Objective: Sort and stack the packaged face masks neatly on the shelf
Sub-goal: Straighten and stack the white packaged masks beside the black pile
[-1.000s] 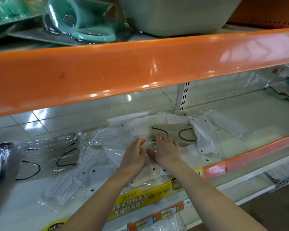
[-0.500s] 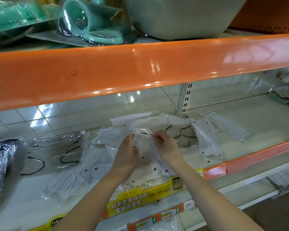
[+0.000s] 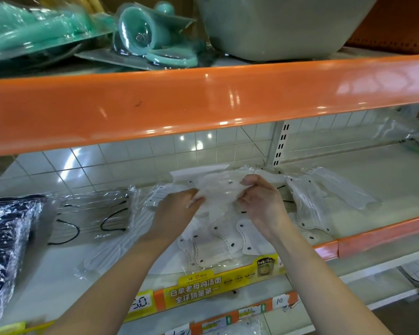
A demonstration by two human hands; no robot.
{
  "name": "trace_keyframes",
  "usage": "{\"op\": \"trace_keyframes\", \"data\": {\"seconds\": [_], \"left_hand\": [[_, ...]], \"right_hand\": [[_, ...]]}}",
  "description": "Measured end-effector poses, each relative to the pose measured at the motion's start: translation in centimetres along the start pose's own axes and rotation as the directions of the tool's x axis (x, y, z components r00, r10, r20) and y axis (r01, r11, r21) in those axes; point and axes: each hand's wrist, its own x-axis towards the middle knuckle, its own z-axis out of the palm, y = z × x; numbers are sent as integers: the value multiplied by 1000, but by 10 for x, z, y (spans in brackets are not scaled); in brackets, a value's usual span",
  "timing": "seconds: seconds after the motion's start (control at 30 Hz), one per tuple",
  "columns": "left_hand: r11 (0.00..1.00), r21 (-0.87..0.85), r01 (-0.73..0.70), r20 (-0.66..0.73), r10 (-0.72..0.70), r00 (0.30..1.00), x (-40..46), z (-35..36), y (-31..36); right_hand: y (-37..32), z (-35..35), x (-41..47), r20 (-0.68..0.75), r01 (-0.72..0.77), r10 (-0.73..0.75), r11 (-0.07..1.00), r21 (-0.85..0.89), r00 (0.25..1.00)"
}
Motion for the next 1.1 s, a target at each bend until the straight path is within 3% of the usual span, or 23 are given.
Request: {"op": "trace_keyframes", "data": {"seconds": [0.1,0.17,0.2,0.27,0.33,0.4,0.5,0.63,0.7,0.83,0.97,1.1], "left_hand": [[912,350,-213,-168,285,944,-6,-12,-15],[840,458,-290,-151,395,906,-11,-17,-28],[809,509,-295,-135,414,900,-14,-20,-33],[768,576,-280,-115,415,903,-20,-24,-40],[782,558,-277,-117,405,907,-24,-26,-46],[819,493,-294,-126,401,907,-31,-29,-50],[818,505,-275,-87,365,927,-44,-41,-57],[800,559,-220,-23,280,960,-65,-51,-83],[796,584,-160,-12,206,979,-75,-59,-97],[788,616,-19,-13,34,999,-86,-82,-123],[770,633,83,-129,-1,992,-86,-103,-148],[764,631,134,-99,-91,991,-84,-114,-167]], "right_hand": [[1,2,-2,-110,188,-228,938,-290,967],[5,5,-8,12,337,-392,776,-533,920],[9,8,-12,119,387,-420,642,-662,900],[21,16,-17,379,492,-406,221,-842,831],[38,28,-17,629,602,-323,-191,-775,707],[59,41,-14,724,643,-229,-342,-685,650],[82,62,-10,730,662,-154,-330,-673,665],[99,94,-6,643,624,50,-306,-719,765],[108,108,-4,648,648,128,-332,-685,751],[129,133,-1,658,649,131,-385,-656,742],[157,155,5,677,629,29,-400,-667,736],[184,178,5,689,635,0,-389,-667,725]]}}
